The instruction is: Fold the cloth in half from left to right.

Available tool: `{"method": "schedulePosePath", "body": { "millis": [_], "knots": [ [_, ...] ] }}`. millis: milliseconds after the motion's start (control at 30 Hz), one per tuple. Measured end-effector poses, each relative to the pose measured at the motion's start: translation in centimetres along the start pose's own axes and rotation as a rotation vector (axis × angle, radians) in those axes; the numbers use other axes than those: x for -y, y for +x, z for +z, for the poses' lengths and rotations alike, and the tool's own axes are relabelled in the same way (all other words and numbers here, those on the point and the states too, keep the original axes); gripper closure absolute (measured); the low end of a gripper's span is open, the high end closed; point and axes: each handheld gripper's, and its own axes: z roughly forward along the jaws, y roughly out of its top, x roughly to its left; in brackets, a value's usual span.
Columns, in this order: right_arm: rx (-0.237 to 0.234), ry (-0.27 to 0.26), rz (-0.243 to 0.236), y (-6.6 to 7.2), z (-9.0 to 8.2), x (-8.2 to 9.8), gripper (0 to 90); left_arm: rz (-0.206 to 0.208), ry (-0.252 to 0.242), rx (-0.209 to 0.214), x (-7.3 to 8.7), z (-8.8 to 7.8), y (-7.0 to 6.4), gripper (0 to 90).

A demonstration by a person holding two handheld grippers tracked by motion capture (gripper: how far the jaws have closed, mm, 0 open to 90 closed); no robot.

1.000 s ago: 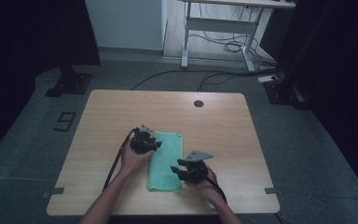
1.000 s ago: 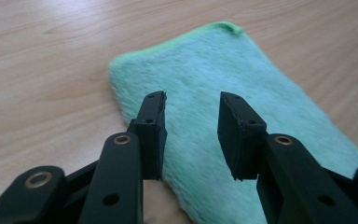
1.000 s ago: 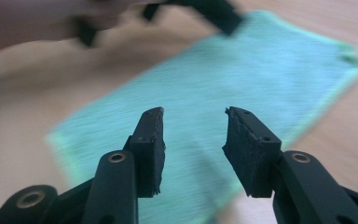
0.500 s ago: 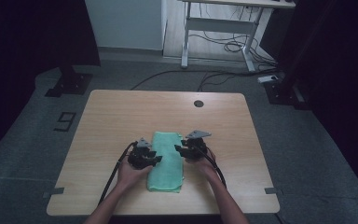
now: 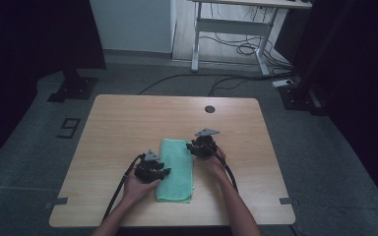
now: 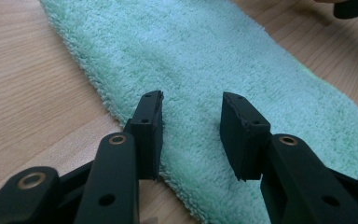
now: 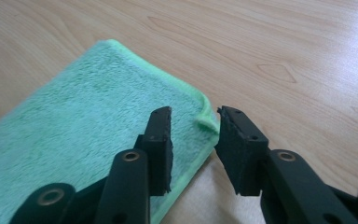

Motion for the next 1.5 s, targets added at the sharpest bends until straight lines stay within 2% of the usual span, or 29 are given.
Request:
{"method": "schedulePosePath", "body": {
  "millis": [200, 433, 500, 733, 933, 1167, 1300, 1500],
  "knots": [
    [0.004, 0.003, 0.009, -0.4, 1.0, -0.1, 72.8, -0.003, -0.006, 0.005, 0.1, 0.0, 0.1, 59.8],
    [-0.003, 0.002, 0.035, -1.1, 1.3, -0.2, 83.1, -0.005, -0.012, 0.008, 0.2, 0.0, 0.1, 59.8],
    [-0.013, 0.004, 0.032, -1.2, 1.4, -0.3, 84.5, -0.006, -0.013, 0.008, 0.2, 0.0, 0.1, 59.9],
    [-0.003, 0.003, 0.039, -1.7, 1.5, -0.4, 87.4, -0.005, -0.02, 0.008, 0.3, 0.0, 0.1, 60.0],
    [0.011, 0.009, 0.058, -2.2, 1.4, -0.3, 86.2, -0.006, -0.02, 0.008, 0.3, 0.0, 0.1, 60.0],
    [0.035, 0.006, 0.069, -2.6, 0.9, 0.1, 77.5, -0.007, -0.028, 0.003, 0.4, 0.0, 0.0, 59.8],
    [0.051, -0.021, 0.067, -2.6, -0.3, 0.2, 71.6, -0.007, -0.034, -0.009, 0.5, 0.1, -0.2, 59.6],
    [0.033, -0.062, 0.066, -2.0, -3.1, 0.8, 67.2, -0.008, -0.03, -0.029, 0.3, 0.3, -0.7, 58.1]
  ]
}}
